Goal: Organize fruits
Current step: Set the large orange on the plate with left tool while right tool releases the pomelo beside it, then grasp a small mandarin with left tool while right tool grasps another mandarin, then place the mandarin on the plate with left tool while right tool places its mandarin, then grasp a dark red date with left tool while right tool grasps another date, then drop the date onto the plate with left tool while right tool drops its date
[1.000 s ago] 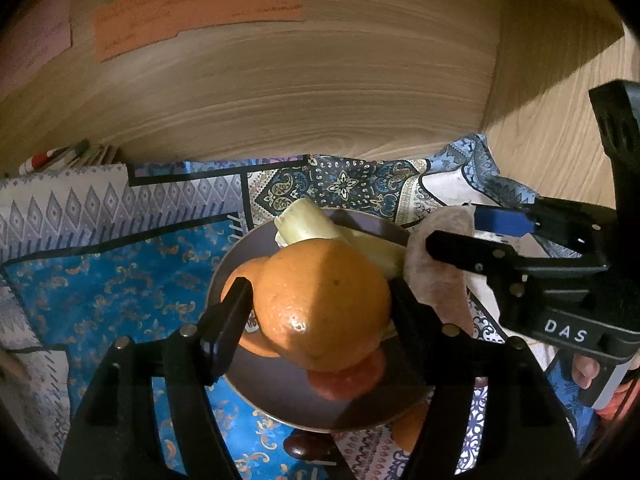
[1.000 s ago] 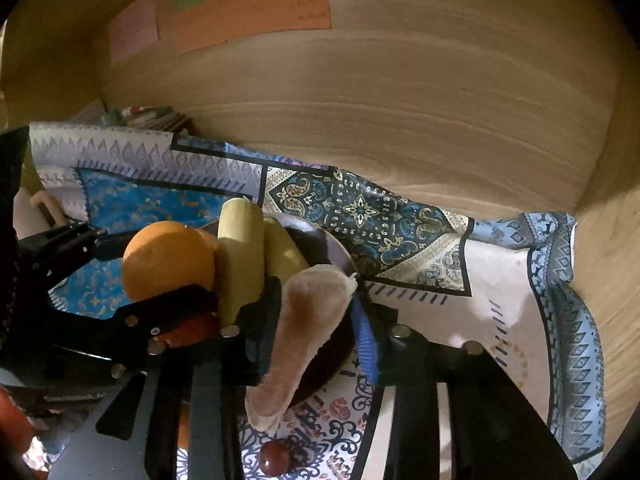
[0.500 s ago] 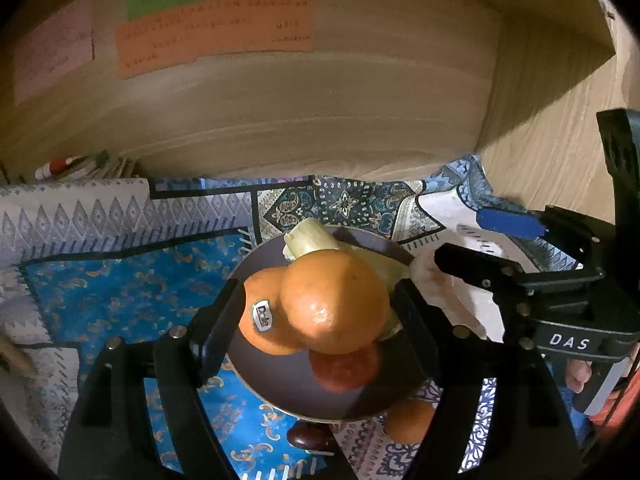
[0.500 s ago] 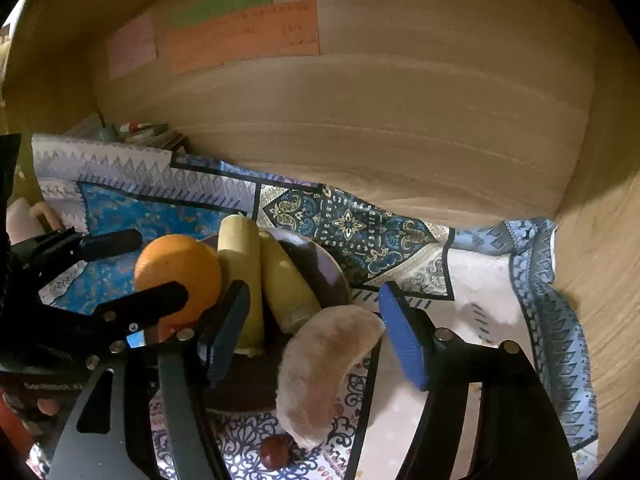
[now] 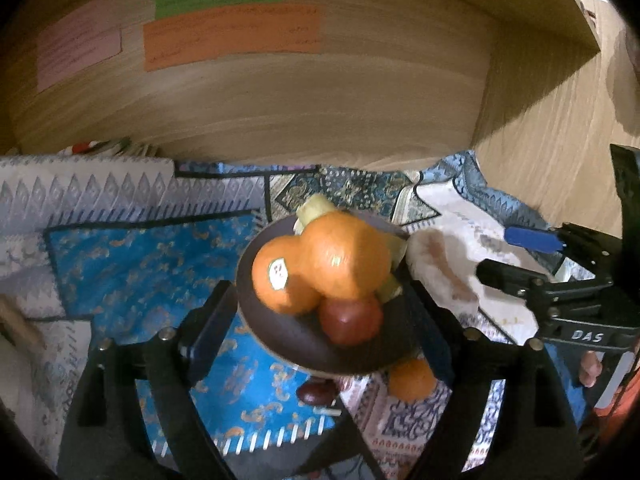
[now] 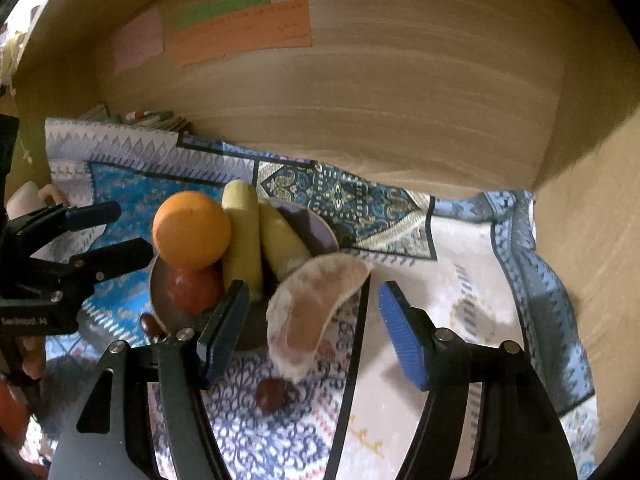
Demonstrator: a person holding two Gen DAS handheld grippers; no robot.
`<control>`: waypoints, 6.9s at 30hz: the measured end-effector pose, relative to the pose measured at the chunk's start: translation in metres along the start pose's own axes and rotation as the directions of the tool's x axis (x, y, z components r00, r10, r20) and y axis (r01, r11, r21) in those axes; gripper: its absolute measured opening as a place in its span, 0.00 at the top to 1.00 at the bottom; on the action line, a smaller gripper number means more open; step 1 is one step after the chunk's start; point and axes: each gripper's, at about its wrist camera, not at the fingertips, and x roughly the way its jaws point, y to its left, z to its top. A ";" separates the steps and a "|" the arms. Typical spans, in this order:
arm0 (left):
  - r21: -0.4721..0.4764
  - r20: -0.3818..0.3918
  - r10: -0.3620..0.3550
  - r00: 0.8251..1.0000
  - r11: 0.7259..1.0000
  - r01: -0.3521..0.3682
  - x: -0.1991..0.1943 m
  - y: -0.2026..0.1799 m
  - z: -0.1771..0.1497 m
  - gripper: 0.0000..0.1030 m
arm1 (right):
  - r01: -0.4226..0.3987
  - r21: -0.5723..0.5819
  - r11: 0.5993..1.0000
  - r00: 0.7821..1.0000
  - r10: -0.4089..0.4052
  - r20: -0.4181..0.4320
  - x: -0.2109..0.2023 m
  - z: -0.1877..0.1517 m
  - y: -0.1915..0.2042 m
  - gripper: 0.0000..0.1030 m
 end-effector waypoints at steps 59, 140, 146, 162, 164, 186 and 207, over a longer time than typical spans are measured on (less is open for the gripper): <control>-0.060 -0.159 -0.151 0.976 0.988 0.143 -0.031 -0.047 -0.110 0.51 | -0.111 0.040 0.993 0.992 0.113 -0.049 -0.035 -0.088 0.043 0.66; -0.074 -0.007 -0.025 1.000 0.997 0.025 -0.018 0.039 -0.031 0.49 | -0.092 -0.017 0.996 0.996 0.091 -0.022 0.015 -0.008 0.047 0.46; -0.051 -0.024 -0.020 1.000 0.999 0.019 -0.022 0.035 -0.042 0.43 | -0.076 0.001 0.997 0.997 0.076 0.009 -0.007 -0.012 0.039 0.46; -0.018 -0.219 -0.063 0.974 0.998 0.060 0.028 0.022 -0.075 0.43 | -0.003 0.132 0.991 0.990 0.021 -0.137 0.001 -0.072 0.000 0.46; -0.015 -0.225 -0.061 0.972 0.998 0.059 0.030 0.021 -0.075 0.43 | -0.008 0.145 0.989 0.988 0.030 -0.149 0.004 -0.075 -0.002 0.46; 0.055 -0.199 -0.055 0.978 0.996 0.068 0.048 0.007 -0.070 0.70 | -0.034 0.045 0.998 0.983 0.041 -0.180 0.034 -0.063 0.021 0.81; 0.014 -0.107 -0.008 0.994 1.000 0.010 0.006 0.027 -0.047 0.72 | -0.047 0.014 0.999 0.995 0.048 -0.085 0.003 -0.035 0.029 0.84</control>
